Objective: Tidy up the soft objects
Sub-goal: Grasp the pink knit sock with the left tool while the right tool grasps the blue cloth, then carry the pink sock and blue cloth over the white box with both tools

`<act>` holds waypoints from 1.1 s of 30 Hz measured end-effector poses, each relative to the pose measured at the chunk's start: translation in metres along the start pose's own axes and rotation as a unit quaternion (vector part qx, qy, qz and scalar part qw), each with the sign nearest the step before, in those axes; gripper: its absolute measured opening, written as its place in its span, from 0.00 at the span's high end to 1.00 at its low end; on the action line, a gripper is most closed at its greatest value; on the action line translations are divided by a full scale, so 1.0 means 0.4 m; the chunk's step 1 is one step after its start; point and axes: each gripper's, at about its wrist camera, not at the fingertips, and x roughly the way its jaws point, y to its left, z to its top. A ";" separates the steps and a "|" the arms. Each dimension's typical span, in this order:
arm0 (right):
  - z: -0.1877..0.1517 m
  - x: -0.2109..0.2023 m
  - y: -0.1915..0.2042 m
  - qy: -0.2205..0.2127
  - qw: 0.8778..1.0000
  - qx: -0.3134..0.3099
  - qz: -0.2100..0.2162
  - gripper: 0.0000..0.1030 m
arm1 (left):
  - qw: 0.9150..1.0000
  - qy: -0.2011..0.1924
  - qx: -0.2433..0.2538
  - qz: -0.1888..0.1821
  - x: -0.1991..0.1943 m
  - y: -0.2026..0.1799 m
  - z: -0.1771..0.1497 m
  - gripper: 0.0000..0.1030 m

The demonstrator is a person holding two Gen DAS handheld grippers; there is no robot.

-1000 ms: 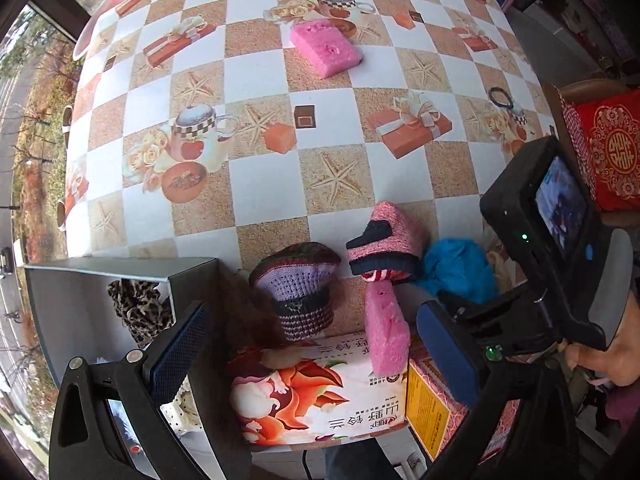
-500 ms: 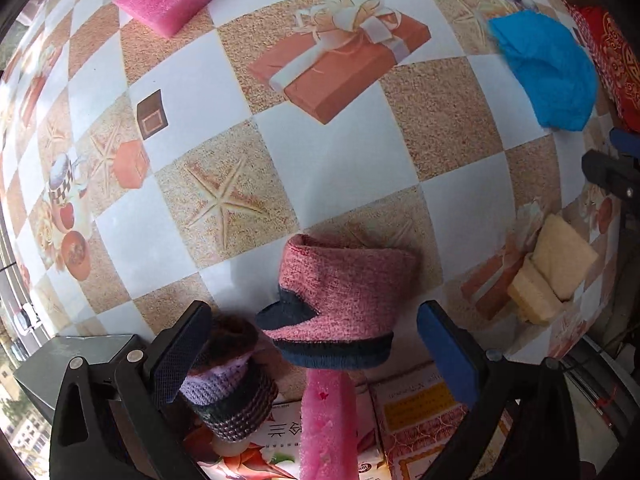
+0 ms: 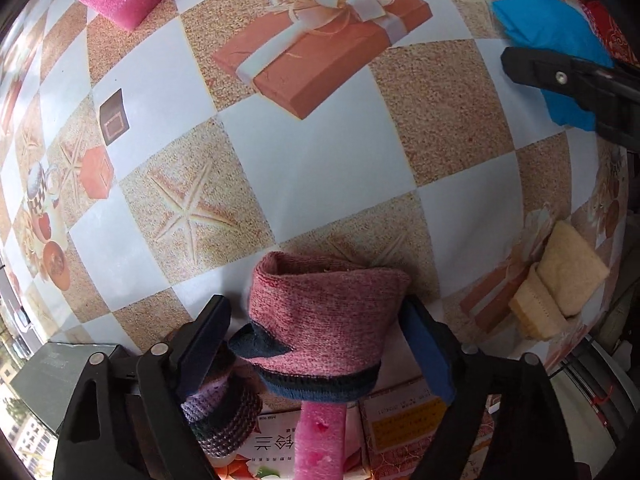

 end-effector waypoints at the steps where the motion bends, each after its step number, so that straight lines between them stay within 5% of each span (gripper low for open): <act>1: -0.004 -0.011 -0.001 -0.005 1.000 -0.008 -0.011 0.38 | 1.000 -0.009 0.004 -0.001 -0.011 -0.002 -0.004 0.34; 2: -0.011 -0.024 -0.003 -0.014 1.000 -0.015 -0.006 0.54 | 1.000 -0.018 0.010 0.000 -0.022 -0.012 0.010 0.55; 3: -0.017 -0.032 -0.012 -0.010 1.000 -0.013 0.011 0.71 | 1.000 -0.024 0.015 -0.003 -0.038 -0.024 0.023 0.65; 5: -0.035 -0.051 -0.036 -0.008 1.000 0.003 0.024 0.71 | 0.999 -0.040 0.002 -0.017 -0.057 -0.015 0.027 0.72; 12: -0.095 -0.188 -0.092 -0.049 0.996 0.020 0.073 0.71 | 0.987 -0.149 -0.044 -0.027 -0.189 0.034 -0.023 0.73; 18: -0.137 -0.299 -0.038 -0.072 0.992 0.016 0.099 0.71 | 0.971 -0.219 -0.081 -0.040 -0.303 0.076 -0.119 0.73; 33: -0.206 -0.408 0.275 -0.094 0.987 -0.048 0.124 0.71 | 0.957 -0.269 -0.094 -0.060 -0.351 0.090 -0.416 0.73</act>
